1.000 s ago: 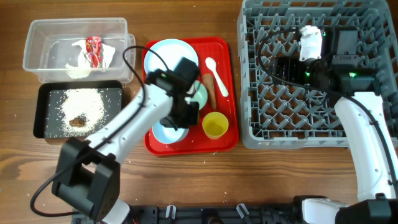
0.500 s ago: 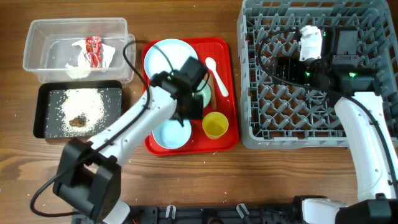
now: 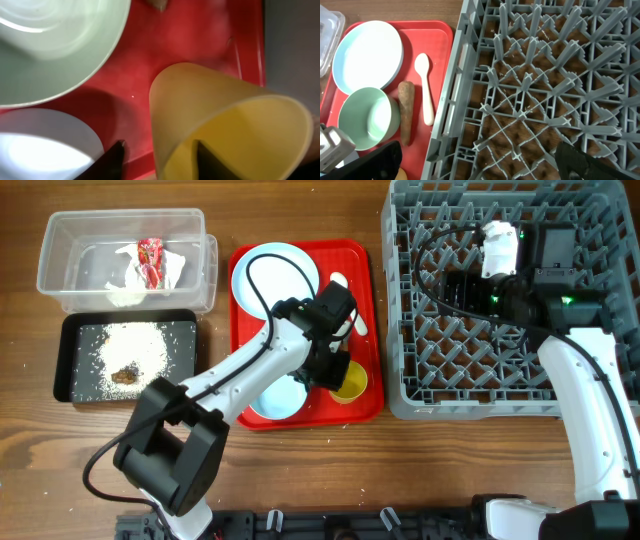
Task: Sort waste into correct bins and load items into the dishwasher rack
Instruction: 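Grasp the yellow cup with left gripper and lift toward right gripper, then grasp the yellow cup with right gripper and release the left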
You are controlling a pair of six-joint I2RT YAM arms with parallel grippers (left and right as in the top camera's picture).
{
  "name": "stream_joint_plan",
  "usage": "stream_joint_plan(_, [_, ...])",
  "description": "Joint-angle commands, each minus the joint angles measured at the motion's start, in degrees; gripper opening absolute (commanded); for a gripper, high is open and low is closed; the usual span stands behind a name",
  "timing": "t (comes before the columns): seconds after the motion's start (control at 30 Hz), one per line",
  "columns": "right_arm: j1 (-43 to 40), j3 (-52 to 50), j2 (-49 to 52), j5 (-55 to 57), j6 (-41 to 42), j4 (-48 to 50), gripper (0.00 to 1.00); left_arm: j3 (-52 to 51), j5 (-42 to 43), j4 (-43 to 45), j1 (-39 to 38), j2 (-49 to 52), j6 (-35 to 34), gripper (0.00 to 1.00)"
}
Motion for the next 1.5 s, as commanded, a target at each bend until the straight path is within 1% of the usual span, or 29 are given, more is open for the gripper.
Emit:
stream_joint_plan(0.0, [-0.02, 1.05, 0.44, -0.96, 1.25, 0.26, 1.00, -0.28, 0.66, 1.38, 0.00, 0.35, 0.37, 0.04])
stream_joint_plan(0.13, [-0.02, 1.05, 0.44, -1.03, 2.03, 0.09, 1.00, 0.59, 2.34, 1.31, 1.14, -0.20, -1.95, 0.04])
stream_joint_plan(0.2, [-0.02, 1.05, 0.44, -2.84, 2.99, 0.09, 1.00, 3.28, 9.18, 0.46, 4.48, -1.60, -1.81, 0.04])
stream_joint_plan(0.27, [-0.02, 1.05, 0.44, -7.61, 3.02, 0.17, 1.00, 5.51, 15.85, 0.09, 8.15, -3.26, -1.64, 0.04])
stream_joint_plan(0.33, [-0.02, 1.05, 0.44, -16.87, 3.02, 1.20, 1.00, 7.48, 25.24, 0.26, 13.64, -5.46, -1.64, 0.04])
stream_joint_plan(0.37, [-0.02, 1.05, 0.48, -23.26, 2.97, 2.58, 1.00, 8.04, 30.84, 0.98, 16.63, -6.27, -1.64, 0.04])
stream_joint_plan(0.4, [-0.02, 1.05, 0.61, -27.28, 3.02, 3.87, 1.00, 8.04, 36.48, 2.32, 19.26, -6.86, -1.66, 0.04])
stream_joint_plan(0.5, [0.15, 1.05, 2.84, -43.41, 4.17, 11.41, 1.00, 8.04, 55.01, 7.39, 26.34, -7.08, -1.70, 0.04])
stream_joint_plan(0.63, [1.44, 1.05, 7.21, -56.54, 7.45, 22.49, 0.99, 8.04, 65.55, 9.77, 29.57, -7.08, -1.95, 0.04])
stream_joint_plan(0.67, [1.95, 1.05, 8.15, -60.15, 7.45, 25.20, 0.98, 8.04, 67.41, 9.77, 29.81, -7.08, -1.95, 0.04])
stream_joint_plan(0.73, [3.54, 1.05, 9.66, -63.54, 7.45, 28.68, 0.96, 8.04, 70.71, 9.97, 29.90, -7.08, -1.97, 0.04])
stream_joint_plan(0.87, [8.39, 1.05, 10.64, -63.49, 7.67, 32.76, 0.95, 8.04, 71.67, 10.23, 29.90, -7.08, -2.14, 0.04])
stream_joint_plan(1.07, [14.05, 1.05, 10.67, -63.47, 7.67, 34.86, 0.84, 8.04, 71.63, 10.45, 29.90, -7.08, -2.16, 0.04])
stream_joint_plan(1.2, [14.69, 1.05, 10.67, -63.47, 7.67, 35.93, 0.75, 8.04, 71.63, 10.43, 29.90, -7.08, -2.16, 0.04])
stream_joint_plan(1.3, [14.67, 1.05, 10.67, -63.47, 7.69, 36.41, 0.64, 8.04, 71.63, 10.43, 29.90, -7.08, -2.14, 0.04])
stream_joint_plan(1.43, [14.64, 1.05, 10.67, -63.45, 7.67, 36.79, 0.53, 8.02, 71.54, 10.43, 29.90, -7.08, -2.10, 0.04])
stream_joint_plan(1.47, [14.60, 1.05, 10.67, -63.23, 7.65, 36.85, 0.52, 8.02, 71.34, 10.43, 29.90, -7.08, -2.08, 0.06])
